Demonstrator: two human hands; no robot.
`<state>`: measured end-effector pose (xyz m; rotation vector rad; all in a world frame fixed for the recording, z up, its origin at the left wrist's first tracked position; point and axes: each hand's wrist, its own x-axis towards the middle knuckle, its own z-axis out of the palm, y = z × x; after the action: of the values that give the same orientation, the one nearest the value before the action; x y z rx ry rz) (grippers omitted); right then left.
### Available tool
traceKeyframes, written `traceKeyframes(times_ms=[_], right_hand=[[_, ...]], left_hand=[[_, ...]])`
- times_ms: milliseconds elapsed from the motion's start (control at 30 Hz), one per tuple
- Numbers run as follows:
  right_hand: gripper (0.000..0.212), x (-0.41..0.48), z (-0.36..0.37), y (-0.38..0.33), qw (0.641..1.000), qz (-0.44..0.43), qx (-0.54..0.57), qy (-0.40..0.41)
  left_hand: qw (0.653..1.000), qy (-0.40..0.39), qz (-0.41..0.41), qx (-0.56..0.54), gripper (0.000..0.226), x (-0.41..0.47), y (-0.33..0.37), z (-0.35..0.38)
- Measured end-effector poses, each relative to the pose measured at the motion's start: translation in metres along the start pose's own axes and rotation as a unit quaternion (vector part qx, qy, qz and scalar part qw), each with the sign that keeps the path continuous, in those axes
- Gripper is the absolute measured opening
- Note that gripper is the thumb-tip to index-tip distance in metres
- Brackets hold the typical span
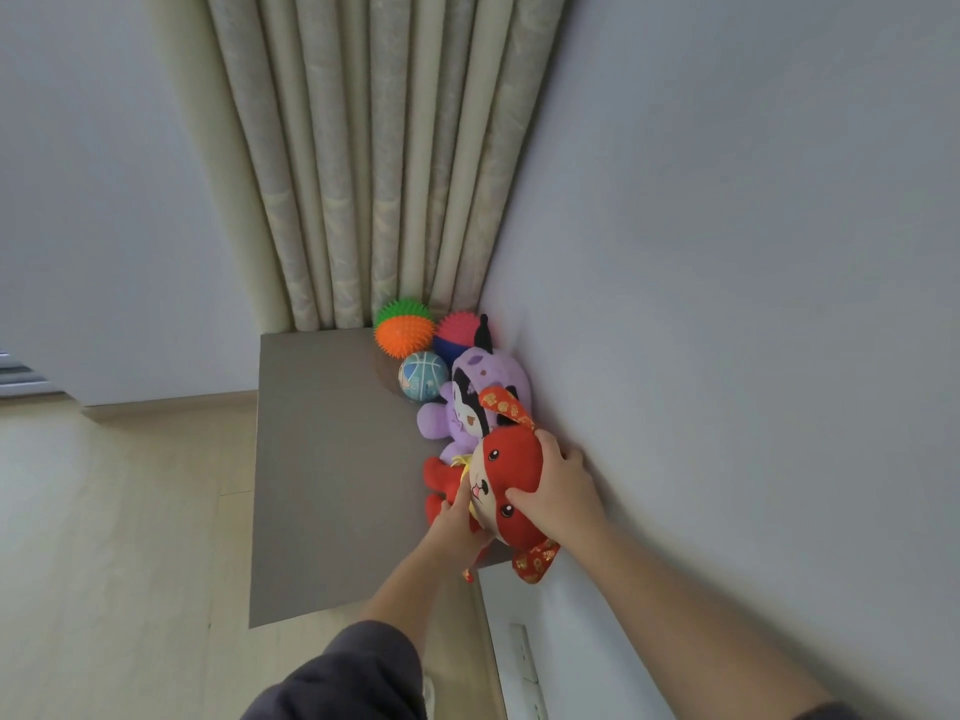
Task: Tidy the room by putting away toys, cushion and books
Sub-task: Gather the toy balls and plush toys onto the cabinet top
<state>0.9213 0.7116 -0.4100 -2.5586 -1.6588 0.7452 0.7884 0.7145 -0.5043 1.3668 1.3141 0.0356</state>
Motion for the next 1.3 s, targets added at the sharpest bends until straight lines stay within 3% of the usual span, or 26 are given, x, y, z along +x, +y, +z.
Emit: traceKeyframes(times_ms=[133,267,400,500,600,767,967,1100,1200,1300], right_hand=[[0.089,-0.009,-0.008,-0.002,0.997,0.001,-0.078,-0.012],[0.094,-0.020,-0.011,-0.010,0.983,-0.029,-0.178,0.037],[0.095,-0.014,-0.007,-0.016,0.981,-0.074,-0.180,0.015],[0.089,-0.006,-0.002,-0.011,0.988,-0.047,-0.140,-0.035],[0.085,0.001,-0.002,-0.005,0.994,-0.034,-0.103,-0.028],[0.083,-0.010,0.004,-0.009,0.986,-0.040,-0.160,0.001],[0.070,-0.029,0.001,-0.027,0.956,-0.136,-0.257,0.024],[0.076,-0.032,0.010,-0.020,0.930,-0.171,-0.323,-0.032],[0.090,-0.022,0.012,-0.013,0.926,-0.169,-0.336,-0.044],[0.091,-0.019,0.012,-0.013,0.923,-0.164,-0.345,-0.046]], left_hand=[[0.999,-0.004,-0.009,0.032,0.084,-0.005,0.002,0.000],[0.993,-0.006,-0.026,0.117,0.067,-0.011,0.005,-0.008],[0.991,0.007,-0.059,0.122,0.062,-0.003,-0.015,-0.015],[0.993,0.013,-0.092,0.072,0.071,0.004,-0.033,-0.012],[0.995,-0.009,-0.097,0.037,0.086,0.009,-0.038,-0.006],[0.993,-0.031,-0.109,0.032,0.103,0.004,-0.039,-0.004],[0.995,-0.032,-0.066,0.068,0.080,-0.011,-0.034,-0.024],[0.990,-0.074,-0.028,0.120,0.095,-0.017,-0.038,-0.020],[0.987,-0.071,-0.021,0.142,0.095,-0.020,-0.039,-0.017],[0.987,-0.068,0.006,0.147,0.096,-0.021,-0.045,-0.017]])
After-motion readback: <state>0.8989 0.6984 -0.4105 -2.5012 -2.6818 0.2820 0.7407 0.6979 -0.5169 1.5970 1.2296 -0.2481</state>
